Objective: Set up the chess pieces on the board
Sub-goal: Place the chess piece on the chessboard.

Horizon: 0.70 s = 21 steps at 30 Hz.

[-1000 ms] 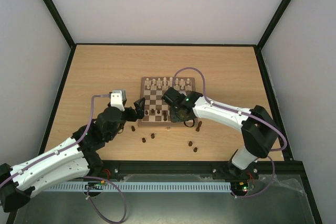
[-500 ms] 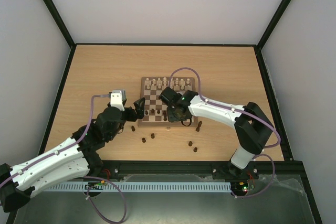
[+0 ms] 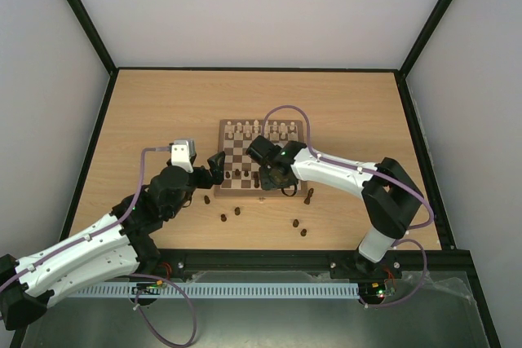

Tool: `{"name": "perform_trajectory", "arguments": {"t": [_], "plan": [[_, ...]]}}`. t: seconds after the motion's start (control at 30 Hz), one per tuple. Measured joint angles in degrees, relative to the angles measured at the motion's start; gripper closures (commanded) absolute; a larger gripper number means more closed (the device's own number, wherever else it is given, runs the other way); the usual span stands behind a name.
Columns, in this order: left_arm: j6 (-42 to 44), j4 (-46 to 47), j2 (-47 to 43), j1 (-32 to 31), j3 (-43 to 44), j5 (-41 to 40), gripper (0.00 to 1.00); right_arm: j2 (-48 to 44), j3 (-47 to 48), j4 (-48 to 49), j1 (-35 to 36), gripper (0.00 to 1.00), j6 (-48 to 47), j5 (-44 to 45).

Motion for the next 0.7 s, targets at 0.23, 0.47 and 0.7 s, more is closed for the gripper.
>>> {"name": "perform_trajectory", "arguments": {"t": [0.23,0.47,0.7], "plan": [[0.0,-0.02,0.0,0.0,0.0,0.0,0.01,0.07,0.11,0.0,0.0,0.86,-0.09,0.09],[0.0,-0.02,-0.04,0.0,0.0,0.0,0.01,0.07,0.2,0.0,0.0,0.79,-0.09,0.22],[0.0,-0.04,-0.04,0.0,0.0,-0.04,0.01,-0.22,0.2,0.0,0.02,0.62,0.02,0.28]]}}
